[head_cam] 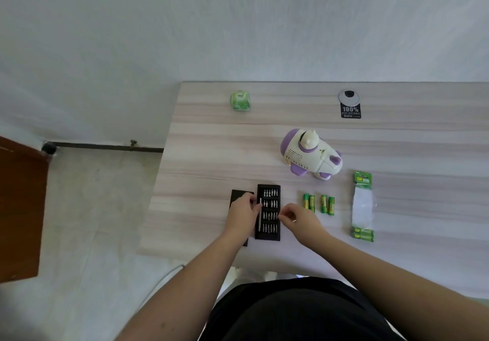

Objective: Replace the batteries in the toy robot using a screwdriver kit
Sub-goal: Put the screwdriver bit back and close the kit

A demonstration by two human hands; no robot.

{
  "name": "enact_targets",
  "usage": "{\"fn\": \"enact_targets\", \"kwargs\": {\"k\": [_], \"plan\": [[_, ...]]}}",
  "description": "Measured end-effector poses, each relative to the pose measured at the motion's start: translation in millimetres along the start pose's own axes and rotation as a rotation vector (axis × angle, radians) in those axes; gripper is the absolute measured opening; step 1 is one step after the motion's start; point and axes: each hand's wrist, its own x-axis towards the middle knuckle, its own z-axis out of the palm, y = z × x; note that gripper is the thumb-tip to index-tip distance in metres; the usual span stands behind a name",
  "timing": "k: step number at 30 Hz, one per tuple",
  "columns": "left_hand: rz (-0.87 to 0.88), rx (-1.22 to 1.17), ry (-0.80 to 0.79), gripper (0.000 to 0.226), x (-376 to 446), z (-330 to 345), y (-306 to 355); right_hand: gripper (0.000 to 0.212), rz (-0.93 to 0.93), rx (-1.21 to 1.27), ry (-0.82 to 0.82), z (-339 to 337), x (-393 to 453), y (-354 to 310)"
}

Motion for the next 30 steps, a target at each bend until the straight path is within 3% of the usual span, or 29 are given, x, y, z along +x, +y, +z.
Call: {"fn": "enact_targets", "kwargs": {"k": [8, 30], "plan": [[0.041, 0.039, -0.055, 0.024, 11.9, -2.4, -1.4, 0.004, 0.136, 0.116, 0.069, 0.8, 26.3, -17.1], [-0.116, -0.086, -0.048, 0.012, 22.3, 3.6, 0.4, 0.013, 0.225, -0.003, 0.168, 15.2, 50.4, -20.5]]}}
